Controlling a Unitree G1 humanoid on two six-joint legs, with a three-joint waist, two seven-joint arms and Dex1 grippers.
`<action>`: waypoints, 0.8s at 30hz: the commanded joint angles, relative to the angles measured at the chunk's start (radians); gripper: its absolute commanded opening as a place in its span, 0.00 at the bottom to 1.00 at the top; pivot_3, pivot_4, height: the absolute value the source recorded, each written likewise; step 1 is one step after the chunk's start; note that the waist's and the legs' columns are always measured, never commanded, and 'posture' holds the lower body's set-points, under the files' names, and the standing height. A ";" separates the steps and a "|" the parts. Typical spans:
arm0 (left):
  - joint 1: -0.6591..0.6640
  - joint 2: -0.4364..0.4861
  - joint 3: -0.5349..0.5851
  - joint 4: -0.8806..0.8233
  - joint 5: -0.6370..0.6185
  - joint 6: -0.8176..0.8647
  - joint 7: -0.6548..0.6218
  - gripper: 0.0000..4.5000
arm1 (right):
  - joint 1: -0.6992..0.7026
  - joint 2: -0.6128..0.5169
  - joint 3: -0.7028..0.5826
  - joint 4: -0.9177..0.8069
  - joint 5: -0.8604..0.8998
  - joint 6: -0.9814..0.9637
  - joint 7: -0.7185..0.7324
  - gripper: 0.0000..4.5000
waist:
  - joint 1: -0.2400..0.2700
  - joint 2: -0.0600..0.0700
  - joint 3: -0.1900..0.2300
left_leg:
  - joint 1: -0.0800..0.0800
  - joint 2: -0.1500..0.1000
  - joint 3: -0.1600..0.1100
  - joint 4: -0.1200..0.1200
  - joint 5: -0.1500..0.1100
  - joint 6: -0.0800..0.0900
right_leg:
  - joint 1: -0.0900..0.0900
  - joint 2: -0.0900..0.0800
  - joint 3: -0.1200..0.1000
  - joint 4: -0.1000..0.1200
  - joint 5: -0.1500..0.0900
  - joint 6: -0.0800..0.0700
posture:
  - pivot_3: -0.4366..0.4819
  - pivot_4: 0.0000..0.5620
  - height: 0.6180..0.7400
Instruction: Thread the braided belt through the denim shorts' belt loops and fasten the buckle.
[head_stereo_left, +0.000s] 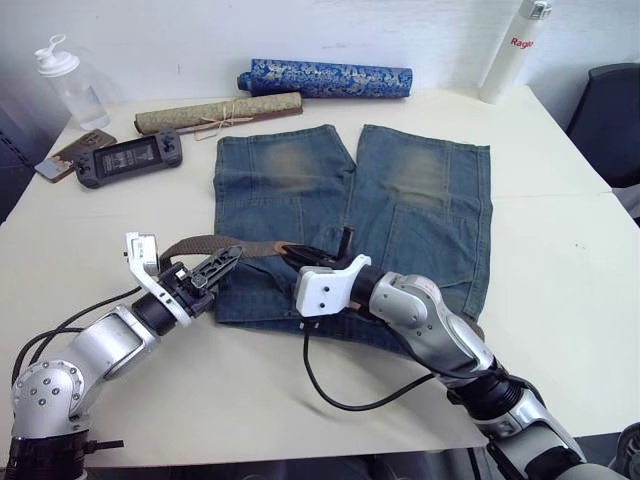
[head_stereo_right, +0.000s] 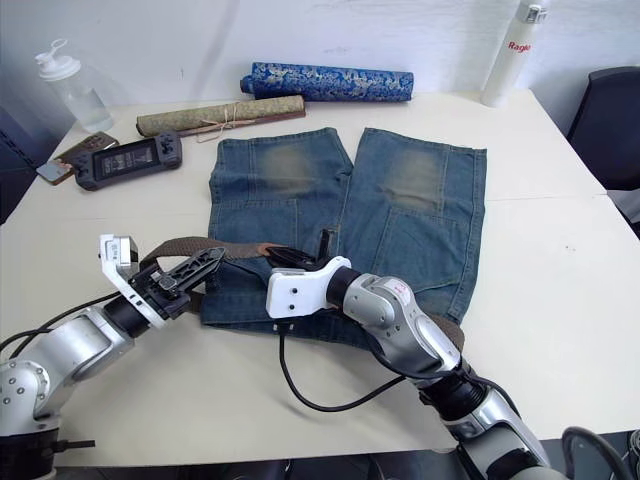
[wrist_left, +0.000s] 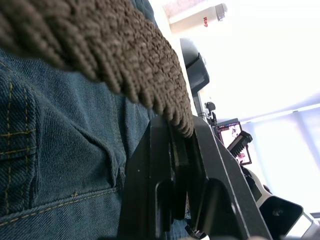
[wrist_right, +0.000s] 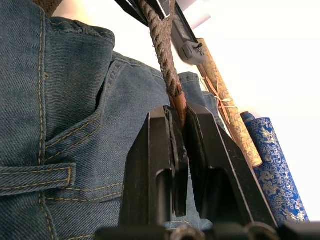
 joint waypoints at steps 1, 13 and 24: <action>-0.012 -0.008 0.008 -0.060 -0.022 0.001 -0.002 0.00 | 0.000 0.022 -0.005 -0.018 0.005 -0.032 -0.008 0.01 | 0.000 0.000 0.000 | 0.000 0.000 0.000 0.000 0.000 0.000 | 0.000 0.000 0.000 0.000 0.000 0.000 | 0.48 0.27 0.16; 0.038 -0.186 -0.044 -0.187 -0.022 -0.146 0.207 0.64 | 0.004 0.068 0.003 -0.019 -0.035 0.003 -0.016 0.00 | 0.002 0.000 0.000 | 0.000 0.000 0.000 0.001 0.000 0.000 | 0.000 0.000 0.001 0.001 0.001 0.001 | 0.48 0.27 0.16; 0.077 -0.356 -0.027 -0.288 -0.022 -0.350 0.412 0.64 | 0.006 0.067 -0.010 -0.014 -0.048 0.003 -0.009 0.00 | 0.003 -0.002 -0.001 | 0.000 -0.001 0.002 0.002 0.000 0.000 | 0.000 0.000 0.002 0.002 0.000 0.001 | 0.48 0.27 0.16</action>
